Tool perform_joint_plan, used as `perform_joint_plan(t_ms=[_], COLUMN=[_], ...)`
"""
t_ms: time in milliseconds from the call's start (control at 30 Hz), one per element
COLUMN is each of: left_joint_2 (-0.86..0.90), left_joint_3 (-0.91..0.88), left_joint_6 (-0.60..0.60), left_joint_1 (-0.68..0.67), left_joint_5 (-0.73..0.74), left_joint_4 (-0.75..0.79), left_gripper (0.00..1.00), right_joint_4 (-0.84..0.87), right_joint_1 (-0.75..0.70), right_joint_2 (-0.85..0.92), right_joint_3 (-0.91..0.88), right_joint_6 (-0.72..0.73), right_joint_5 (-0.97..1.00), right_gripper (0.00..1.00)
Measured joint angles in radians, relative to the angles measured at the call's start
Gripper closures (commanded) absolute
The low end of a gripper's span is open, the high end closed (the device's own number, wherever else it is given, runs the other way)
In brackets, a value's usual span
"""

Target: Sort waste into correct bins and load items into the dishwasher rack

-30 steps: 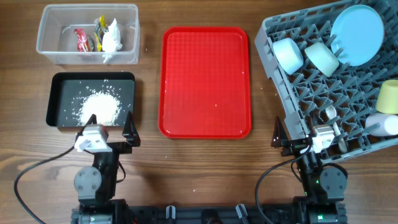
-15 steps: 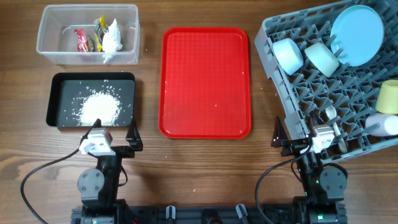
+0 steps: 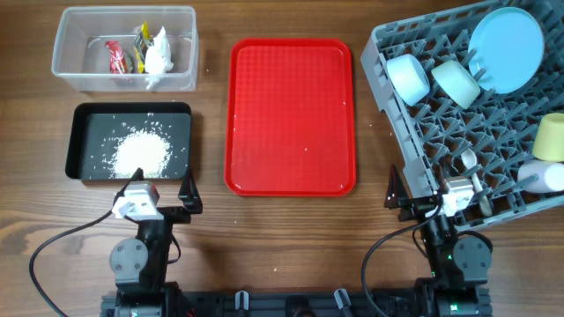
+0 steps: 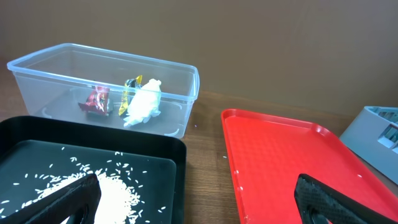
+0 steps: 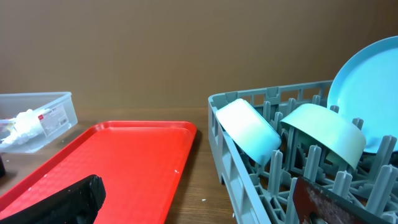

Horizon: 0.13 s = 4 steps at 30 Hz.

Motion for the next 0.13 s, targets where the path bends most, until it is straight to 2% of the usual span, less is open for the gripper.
perform_joint_plan(t_ms=[133], left_joint_2=[0.000], left_joint_3=[0.000], left_joint_6=[0.000], left_joint_1=[0.000], left_joint_5=[0.000], left_joint_4=[0.000], left_gripper=[0.00], right_joint_4=[0.000], right_joint_1=[0.000], right_joint_2=[0.000], right_joint_3=[0.000], right_joint_6=[0.000], right_joint_5=[0.000], right_gripper=[0.00])
